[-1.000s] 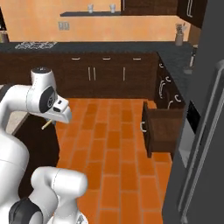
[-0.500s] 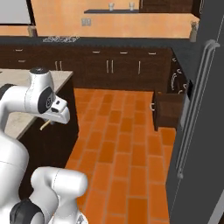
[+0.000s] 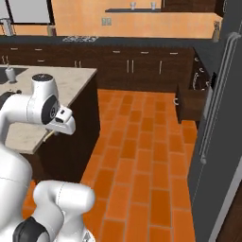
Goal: Take a straw from the drawer in front and place it inside the glass cup on the dining counter.
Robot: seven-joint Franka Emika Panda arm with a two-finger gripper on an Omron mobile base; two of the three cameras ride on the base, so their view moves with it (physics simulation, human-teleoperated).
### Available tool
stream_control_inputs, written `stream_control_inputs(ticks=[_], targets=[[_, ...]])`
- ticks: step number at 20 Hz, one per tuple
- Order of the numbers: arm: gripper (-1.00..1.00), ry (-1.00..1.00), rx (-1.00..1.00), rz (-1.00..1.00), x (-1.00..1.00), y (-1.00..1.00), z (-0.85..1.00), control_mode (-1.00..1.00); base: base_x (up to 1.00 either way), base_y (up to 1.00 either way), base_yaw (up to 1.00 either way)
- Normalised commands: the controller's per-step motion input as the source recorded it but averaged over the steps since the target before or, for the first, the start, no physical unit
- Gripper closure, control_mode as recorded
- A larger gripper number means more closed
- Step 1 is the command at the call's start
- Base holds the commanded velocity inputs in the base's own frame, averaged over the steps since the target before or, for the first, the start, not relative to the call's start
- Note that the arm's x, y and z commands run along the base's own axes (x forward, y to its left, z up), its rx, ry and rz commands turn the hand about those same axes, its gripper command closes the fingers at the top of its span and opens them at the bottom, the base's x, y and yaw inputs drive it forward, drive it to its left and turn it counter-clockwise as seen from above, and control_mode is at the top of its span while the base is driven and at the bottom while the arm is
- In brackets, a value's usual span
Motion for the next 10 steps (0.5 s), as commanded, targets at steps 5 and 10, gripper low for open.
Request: stream_control_inputs(ticks=[5, 10], targets=[[1.0, 0.0, 0.0, 0.0, 0.0, 0.0, 0.0, 1.0, -0.21, 1.0, 0.0], [1.0, 0.0, 0.0, 0.0, 0.0, 0.0, 0.0, 1.0, -0.24, 1.0, 0.0]])
